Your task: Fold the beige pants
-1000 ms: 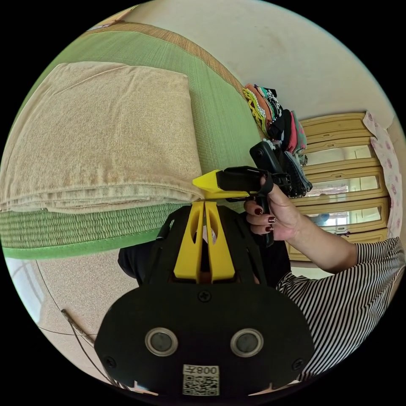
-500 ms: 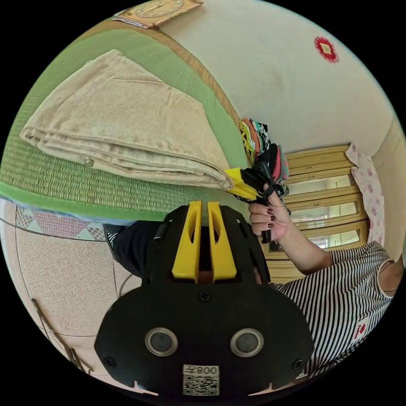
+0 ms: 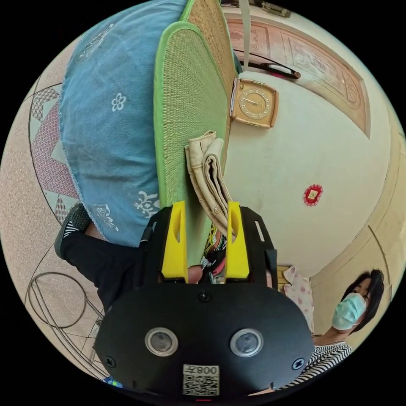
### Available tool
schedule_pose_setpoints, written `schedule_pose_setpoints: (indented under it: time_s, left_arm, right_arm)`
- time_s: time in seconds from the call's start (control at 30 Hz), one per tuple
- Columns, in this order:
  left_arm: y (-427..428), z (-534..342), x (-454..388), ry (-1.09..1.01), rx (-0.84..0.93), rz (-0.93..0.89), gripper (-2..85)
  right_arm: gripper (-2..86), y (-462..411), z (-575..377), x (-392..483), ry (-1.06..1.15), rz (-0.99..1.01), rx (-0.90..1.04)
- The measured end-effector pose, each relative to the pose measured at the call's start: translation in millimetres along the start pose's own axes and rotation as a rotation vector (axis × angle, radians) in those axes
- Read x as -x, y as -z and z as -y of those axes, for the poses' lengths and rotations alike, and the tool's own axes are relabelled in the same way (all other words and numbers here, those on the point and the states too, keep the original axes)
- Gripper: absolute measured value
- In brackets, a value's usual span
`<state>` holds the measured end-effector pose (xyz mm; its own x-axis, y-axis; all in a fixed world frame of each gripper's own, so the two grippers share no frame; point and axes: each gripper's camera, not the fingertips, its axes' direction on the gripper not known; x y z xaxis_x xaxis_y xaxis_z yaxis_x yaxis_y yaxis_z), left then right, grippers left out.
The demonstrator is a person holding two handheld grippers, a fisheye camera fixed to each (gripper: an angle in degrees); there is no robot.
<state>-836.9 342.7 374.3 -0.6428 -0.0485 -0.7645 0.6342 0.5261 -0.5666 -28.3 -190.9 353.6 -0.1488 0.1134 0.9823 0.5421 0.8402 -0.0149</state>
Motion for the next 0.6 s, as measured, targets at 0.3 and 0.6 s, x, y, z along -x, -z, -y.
schedule_pose_setpoints:
  time_s: [0.3,0.6]
  left_arm:
    - [-10.0,38.3,14.6,0.027,-0.06,0.013,14.3]
    - [-55.9,70.9,54.6,0.015,-0.035,0.125,9.6]
  right_arm:
    - [2.0,-12.9,-39.4,6.6,0.011,0.012,-0.005]
    - [1.9,-23.2,-93.4,-2.1,-0.014,-0.002,0.002]
